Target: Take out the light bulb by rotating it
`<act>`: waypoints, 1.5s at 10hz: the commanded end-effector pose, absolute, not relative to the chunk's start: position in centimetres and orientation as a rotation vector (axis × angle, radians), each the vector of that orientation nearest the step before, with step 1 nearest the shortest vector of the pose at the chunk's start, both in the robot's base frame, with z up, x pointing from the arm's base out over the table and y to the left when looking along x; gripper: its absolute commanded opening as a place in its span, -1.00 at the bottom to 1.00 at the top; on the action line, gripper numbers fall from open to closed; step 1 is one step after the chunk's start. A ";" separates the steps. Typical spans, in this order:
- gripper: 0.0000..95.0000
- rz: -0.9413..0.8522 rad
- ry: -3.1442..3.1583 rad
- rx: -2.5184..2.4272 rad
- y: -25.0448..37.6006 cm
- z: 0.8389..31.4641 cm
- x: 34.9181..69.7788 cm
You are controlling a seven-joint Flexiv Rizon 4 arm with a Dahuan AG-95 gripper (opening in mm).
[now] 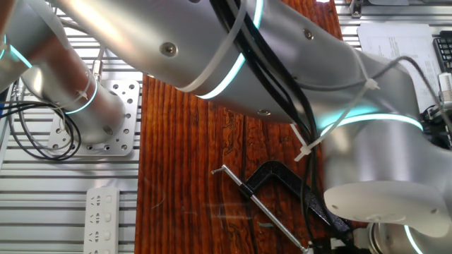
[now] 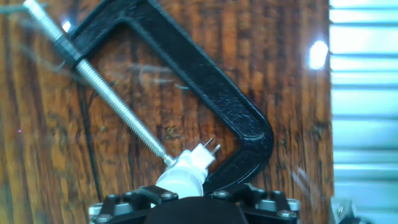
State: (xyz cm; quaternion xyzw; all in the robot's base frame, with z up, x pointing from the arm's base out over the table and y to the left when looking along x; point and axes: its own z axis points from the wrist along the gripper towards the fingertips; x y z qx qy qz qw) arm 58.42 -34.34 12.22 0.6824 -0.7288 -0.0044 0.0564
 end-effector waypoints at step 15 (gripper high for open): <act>-0.20 0.006 -2.852 0.992 -34.7 11.4 57.2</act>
